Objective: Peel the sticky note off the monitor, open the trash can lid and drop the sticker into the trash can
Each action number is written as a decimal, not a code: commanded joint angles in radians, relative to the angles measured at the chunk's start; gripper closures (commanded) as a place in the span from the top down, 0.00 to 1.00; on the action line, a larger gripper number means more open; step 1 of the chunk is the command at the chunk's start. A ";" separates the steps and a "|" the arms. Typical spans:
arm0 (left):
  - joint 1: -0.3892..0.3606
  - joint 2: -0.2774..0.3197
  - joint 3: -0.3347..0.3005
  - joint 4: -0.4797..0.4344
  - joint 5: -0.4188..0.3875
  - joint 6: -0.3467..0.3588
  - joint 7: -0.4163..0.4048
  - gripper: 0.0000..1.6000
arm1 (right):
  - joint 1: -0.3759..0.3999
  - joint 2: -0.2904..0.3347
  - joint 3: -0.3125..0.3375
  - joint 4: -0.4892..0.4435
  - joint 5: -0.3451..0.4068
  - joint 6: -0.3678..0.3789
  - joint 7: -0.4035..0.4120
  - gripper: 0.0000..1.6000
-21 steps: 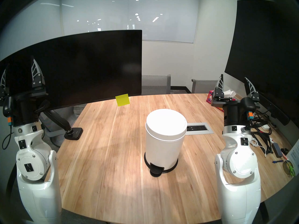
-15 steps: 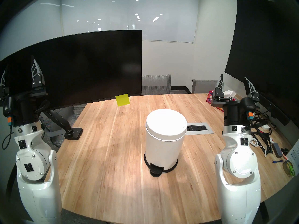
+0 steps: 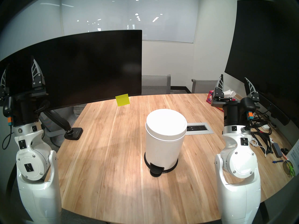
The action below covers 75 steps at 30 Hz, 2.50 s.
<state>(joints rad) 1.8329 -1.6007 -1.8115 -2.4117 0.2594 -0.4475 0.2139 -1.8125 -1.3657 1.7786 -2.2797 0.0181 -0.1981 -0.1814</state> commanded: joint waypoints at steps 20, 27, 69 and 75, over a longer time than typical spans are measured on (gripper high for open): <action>0.134 0.045 0.037 -0.011 -0.047 -0.089 -0.073 1.00 | 0.002 0.001 0.000 -0.016 0.000 -0.002 0.002 1.00; 0.186 0.047 0.080 0.032 -0.109 -0.105 -0.100 1.00 | 0.002 0.001 0.000 -0.016 0.000 -0.002 0.002 1.00; 0.004 0.020 0.319 0.518 -0.185 -0.141 -0.141 1.00 | 0.003 0.000 0.000 -0.015 -0.001 -0.002 0.002 1.00; -0.035 0.026 0.321 0.537 -0.240 -0.104 -0.190 1.00 | 0.003 0.000 0.000 -0.015 -0.001 -0.003 0.002 1.00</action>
<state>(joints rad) 1.8884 -1.5801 -1.4970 -1.8787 0.0774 -0.5720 0.0716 -1.8126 -1.3682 1.7786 -2.2785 0.0170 -0.1982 -0.1811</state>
